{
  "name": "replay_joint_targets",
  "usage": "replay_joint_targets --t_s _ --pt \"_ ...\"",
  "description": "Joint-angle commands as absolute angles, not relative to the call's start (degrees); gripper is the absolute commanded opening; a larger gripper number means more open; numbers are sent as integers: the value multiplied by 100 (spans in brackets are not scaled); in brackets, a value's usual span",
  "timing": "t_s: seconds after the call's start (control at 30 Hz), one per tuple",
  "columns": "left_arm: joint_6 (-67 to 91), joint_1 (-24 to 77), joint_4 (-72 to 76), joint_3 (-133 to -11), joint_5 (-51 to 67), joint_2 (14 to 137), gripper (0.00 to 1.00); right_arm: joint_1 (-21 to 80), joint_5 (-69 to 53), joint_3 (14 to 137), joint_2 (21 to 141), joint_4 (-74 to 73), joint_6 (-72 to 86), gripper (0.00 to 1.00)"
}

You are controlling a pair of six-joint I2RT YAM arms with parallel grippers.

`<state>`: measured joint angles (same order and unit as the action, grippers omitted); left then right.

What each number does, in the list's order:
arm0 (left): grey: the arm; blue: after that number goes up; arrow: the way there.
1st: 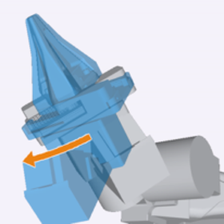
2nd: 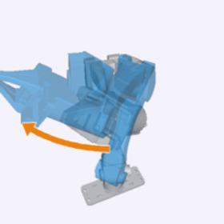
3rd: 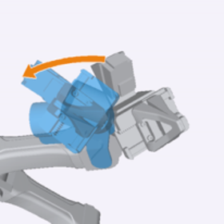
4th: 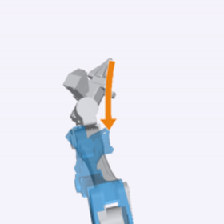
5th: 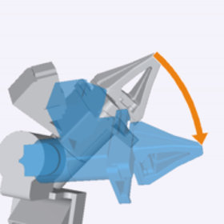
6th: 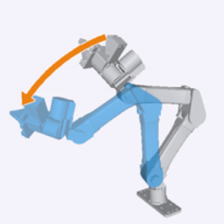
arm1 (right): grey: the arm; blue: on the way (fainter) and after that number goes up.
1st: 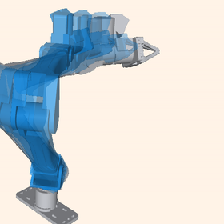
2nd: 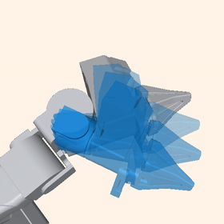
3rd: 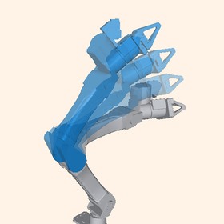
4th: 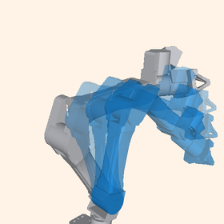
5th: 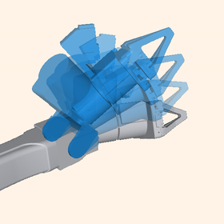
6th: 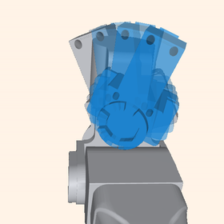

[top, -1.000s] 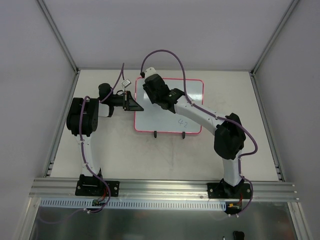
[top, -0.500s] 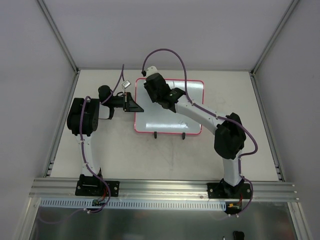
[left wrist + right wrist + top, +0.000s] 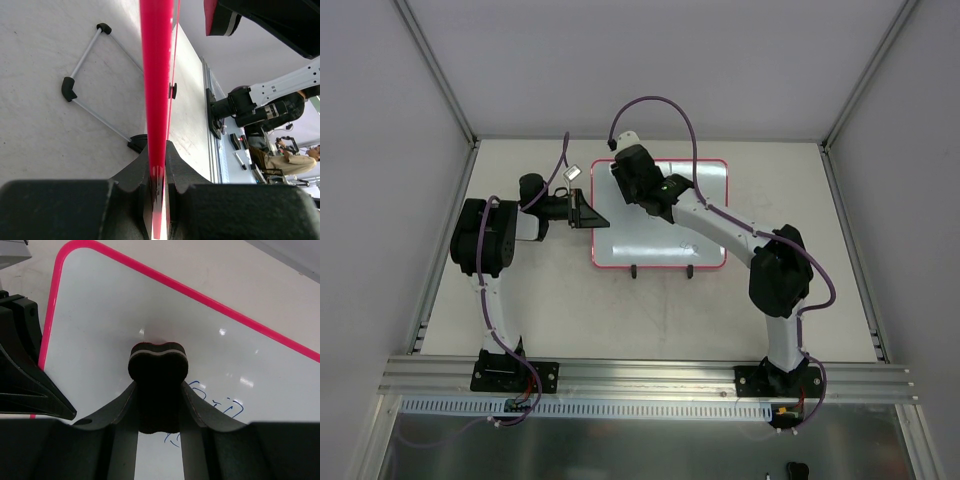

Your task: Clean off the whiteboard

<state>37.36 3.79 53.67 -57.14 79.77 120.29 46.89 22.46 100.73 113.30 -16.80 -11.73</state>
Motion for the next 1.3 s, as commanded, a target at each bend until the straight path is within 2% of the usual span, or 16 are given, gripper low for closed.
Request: replay_joint_targets --t_s 0.0,0.63,1.0,1.27 --pt "3112 598 5133 -5555 7119 11936 0 4676 2197 10064 11171 -1485 -1028 0" --pt "2944 668 5203 -5485 7172 11962 0 4860 2364 10371 11654 -1872 -774 0" --pt "2909 668 5396 -5388 7233 11900 0 4983 3296 10547 11997 -1925 -922 0" --pt "2874 677 5414 -5353 7225 11874 0 4598 3507 9950 11532 -1916 -774 0"
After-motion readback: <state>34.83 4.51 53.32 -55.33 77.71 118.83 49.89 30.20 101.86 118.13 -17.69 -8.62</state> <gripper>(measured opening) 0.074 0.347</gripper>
